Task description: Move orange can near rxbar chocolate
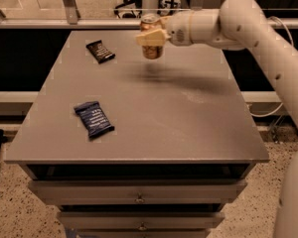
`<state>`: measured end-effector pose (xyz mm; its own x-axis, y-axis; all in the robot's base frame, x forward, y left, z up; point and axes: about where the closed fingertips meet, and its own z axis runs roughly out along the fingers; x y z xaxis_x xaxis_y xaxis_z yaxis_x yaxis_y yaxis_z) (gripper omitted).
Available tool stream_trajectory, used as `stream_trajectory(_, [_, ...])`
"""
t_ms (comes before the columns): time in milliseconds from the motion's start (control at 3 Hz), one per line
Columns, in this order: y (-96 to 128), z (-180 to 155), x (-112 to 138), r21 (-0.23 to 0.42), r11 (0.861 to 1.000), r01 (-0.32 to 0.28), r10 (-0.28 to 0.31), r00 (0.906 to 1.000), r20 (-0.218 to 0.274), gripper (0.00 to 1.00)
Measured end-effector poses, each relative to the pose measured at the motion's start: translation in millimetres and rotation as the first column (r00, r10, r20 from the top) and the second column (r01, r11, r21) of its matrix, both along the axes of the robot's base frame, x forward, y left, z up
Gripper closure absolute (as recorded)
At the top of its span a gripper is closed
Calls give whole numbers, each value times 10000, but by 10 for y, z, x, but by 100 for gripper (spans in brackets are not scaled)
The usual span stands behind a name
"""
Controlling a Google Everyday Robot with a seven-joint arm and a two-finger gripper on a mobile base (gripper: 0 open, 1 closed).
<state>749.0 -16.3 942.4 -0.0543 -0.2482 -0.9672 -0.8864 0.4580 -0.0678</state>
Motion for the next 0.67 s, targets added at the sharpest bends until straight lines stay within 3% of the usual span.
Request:
stream_trajectory(333, [464,-22,213,205,9994,-263,262,9997,26,100])
stream_trajectory(667, [768,-93,389,309,9992,-270,270,9996,26,100])
